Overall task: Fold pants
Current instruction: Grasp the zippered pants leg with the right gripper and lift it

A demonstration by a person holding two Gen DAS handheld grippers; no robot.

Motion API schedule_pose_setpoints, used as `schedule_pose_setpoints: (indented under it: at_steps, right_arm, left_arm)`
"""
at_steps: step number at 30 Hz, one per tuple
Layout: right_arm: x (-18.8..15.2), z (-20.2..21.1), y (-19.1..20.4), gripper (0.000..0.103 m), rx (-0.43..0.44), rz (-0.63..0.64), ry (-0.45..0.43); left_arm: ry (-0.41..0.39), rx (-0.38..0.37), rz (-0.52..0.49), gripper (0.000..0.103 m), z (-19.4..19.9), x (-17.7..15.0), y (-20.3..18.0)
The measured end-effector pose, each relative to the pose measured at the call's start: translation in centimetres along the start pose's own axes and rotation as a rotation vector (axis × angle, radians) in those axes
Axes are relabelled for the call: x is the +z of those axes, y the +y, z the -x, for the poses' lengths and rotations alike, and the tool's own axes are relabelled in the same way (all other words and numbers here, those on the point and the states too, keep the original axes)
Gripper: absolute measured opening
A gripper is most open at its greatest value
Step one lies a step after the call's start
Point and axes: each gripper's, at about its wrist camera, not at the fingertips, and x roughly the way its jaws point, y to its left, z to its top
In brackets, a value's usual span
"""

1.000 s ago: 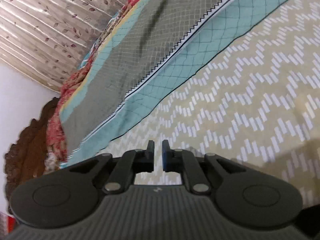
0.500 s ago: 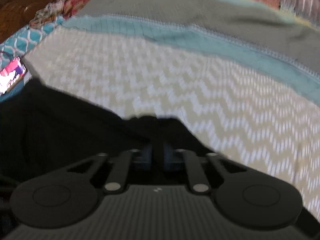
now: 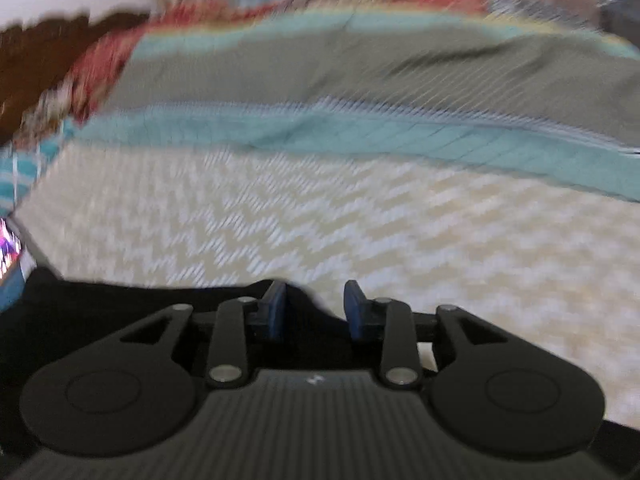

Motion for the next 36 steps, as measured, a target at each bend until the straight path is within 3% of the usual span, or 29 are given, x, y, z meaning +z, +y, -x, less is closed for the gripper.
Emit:
schedule_pose_setpoints:
  at_steps: [4, 7, 12, 13, 14, 16, 17, 20, 22, 25, 28, 31, 33, 36]
  right_arm:
    - [-4.0, 6.6, -5.4, 0.036, -0.072, -0.126, -0.044]
    - [-7.8, 10.4, -10.1, 0.036, -0.139, -0.257, -0.015]
    - [-11.0, 14.7, -17.3, 0.03, -0.395, -0.411, -0.062]
    - [-11.1, 15.0, -18.7, 0.016, -0.457, -0.445, -0.071]
    - [-11.4, 15.4, -20.2, 0.003, -0.46, -0.497, -0.078]
    - [-11.8, 16.2, -22.3, 0.0, -0.385, -0.645, -0.119]
    - [-11.6, 17.0, -22.2, 0.0, -0.388, -0.667, -0.148]
    - [-12.2, 21.1, -20.9, 0.026, -0.422, -0.639, -0.325]
    - [-14.2, 24.3, -20.4, 0.055, -0.448, -0.681, -0.437]
    - [-18.2, 28.1, -20.8, 0.068, -0.516, -0.769, -0.506]
    - [-22.4, 29.0, -21.4, 0.078, -0.488, -0.925, -0.535]
    - [-24.4, 28.9, -21.7, 0.08, -0.421, -1.044, -0.539]
    - [-23.9, 28.2, -21.8, 0.08, -0.403, -1.059, -0.53]
    - [-21.6, 27.3, -22.1, 0.079, -0.444, -0.997, -0.505]
  left_arm:
    - [-0.021, -0.053, 0.014, 0.062, 0.8, 0.5, -1.0]
    - [0.012, -0.068, -0.034, 0.062, 0.0, 0.4, -2.9]
    - [0.092, -0.06, -0.115, 0.062, -2.3, -0.4, -5.6]
    - [0.104, -0.046, -0.123, 0.062, -2.8, -0.4, -5.9]
    - [0.111, -0.034, -0.129, 0.062, -3.1, -0.3, -6.0]
    - [0.117, -0.024, -0.135, 0.062, -3.2, 0.1, -6.6]
    - [0.118, -0.021, -0.131, 0.062, -3.0, 0.0, -6.4]
    - [0.097, -0.022, -0.112, 0.062, -2.0, 1.0, -6.5]
    - [0.078, -0.028, -0.096, 0.062, -1.8, 1.7, -6.9]
    - [0.076, -0.05, -0.063, 0.062, -2.0, 2.5, -7.0]
    - [0.091, -0.07, -0.039, 0.062, -3.0, 3.0, -7.6]
    - [0.117, -0.086, -0.024, 0.062, -3.7, 3.0, -8.0]
    - [0.121, -0.084, -0.031, 0.062, -3.6, 2.8, -8.2]
    - [0.111, -0.07, -0.024, 0.062, -2.8, 2.6, -7.6]
